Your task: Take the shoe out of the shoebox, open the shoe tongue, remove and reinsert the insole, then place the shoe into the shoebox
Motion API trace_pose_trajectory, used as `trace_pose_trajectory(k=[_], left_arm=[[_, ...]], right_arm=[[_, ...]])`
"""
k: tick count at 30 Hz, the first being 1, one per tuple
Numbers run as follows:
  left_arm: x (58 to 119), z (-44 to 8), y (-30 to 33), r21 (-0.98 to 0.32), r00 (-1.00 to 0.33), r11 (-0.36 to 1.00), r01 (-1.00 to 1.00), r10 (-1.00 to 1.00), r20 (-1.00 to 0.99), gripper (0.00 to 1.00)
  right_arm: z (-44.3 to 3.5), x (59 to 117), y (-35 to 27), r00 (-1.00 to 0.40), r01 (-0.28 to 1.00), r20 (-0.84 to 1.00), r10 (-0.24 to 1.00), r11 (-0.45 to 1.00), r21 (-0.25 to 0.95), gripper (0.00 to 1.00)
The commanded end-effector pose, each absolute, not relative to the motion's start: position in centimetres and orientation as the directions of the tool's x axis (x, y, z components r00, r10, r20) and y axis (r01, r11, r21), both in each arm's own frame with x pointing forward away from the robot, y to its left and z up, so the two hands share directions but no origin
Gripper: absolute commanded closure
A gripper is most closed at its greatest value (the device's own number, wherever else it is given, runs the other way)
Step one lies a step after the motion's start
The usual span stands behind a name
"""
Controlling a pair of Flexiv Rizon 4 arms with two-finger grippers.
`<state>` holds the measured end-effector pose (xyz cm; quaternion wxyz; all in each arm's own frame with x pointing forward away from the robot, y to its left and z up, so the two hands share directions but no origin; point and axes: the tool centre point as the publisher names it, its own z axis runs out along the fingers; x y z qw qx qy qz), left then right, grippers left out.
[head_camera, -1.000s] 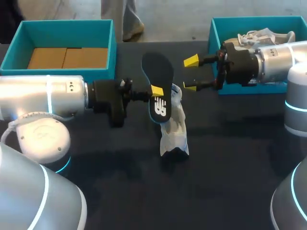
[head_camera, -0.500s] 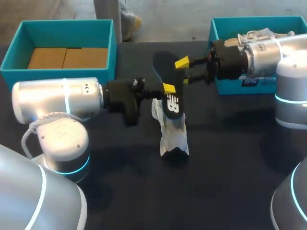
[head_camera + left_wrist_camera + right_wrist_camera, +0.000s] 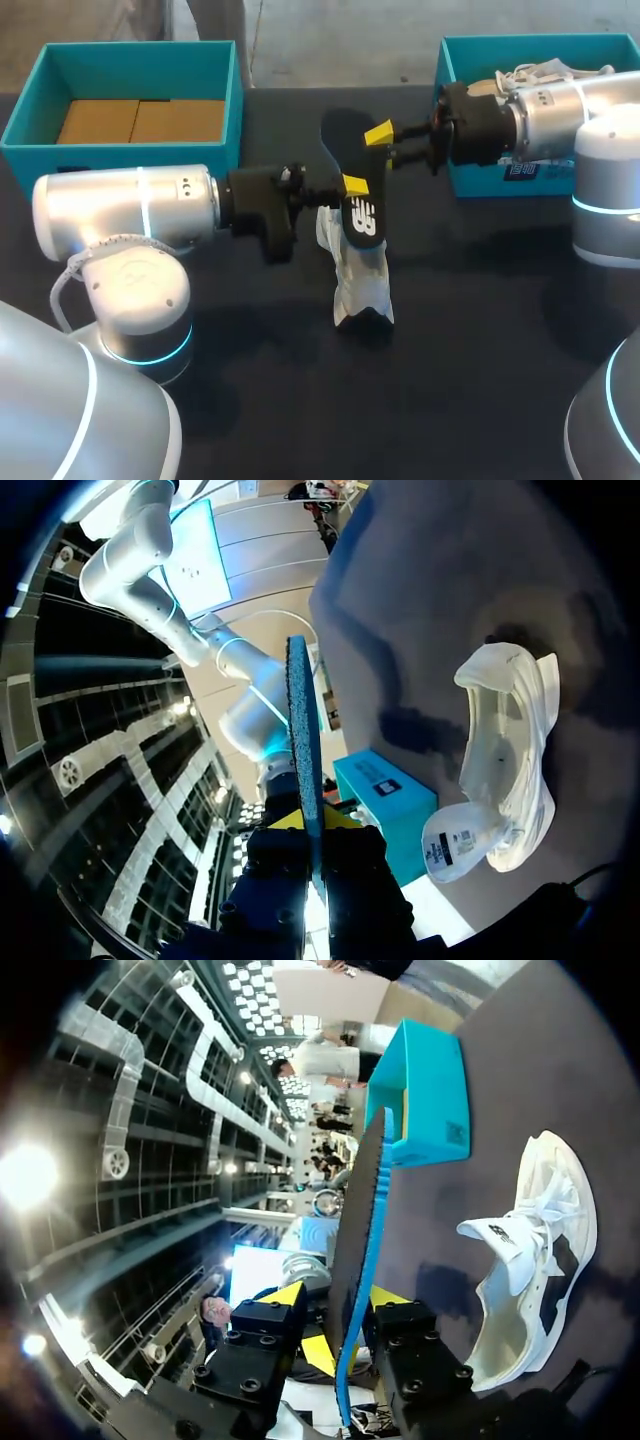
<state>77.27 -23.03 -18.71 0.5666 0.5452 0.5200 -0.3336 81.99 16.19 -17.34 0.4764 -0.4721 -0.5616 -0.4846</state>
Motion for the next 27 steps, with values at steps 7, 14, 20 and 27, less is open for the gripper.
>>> trace_pose_trajectory(k=[7, 14, 20, 27], left_arm=[[76.8, -18.7, -23.6, 0.272, 0.242, 0.177, 0.946, 0.175, -0.954, 1.0], [76.7, -18.8, -23.8, 0.261, 0.23, 0.193, 0.946, 0.171, -0.958, 1.0], [76.5, -18.8, -23.0, 0.253, 0.204, 0.219, 0.942, 0.225, -0.953, 0.0], [76.7, -18.5, -20.6, 0.249, 0.178, 0.189, 0.95, 0.331, -0.927, 0.0]], right_arm=[[-17.7, 82.1, 16.9, -0.104, 0.991, 0.993, 0.057, 0.088, 0.099, 0.93], [-17.8, 82.0, 16.4, -0.096, 0.993, 0.994, 0.061, 0.082, 0.09, 1.0], [-18.7, 82.1, 15.6, -0.088, 0.993, 0.994, 0.062, 0.078, 0.083, 1.0], [-19.5, 82.6, 14.9, -0.055, 0.995, 0.995, 0.089, 0.091, 0.047, 1.0]])
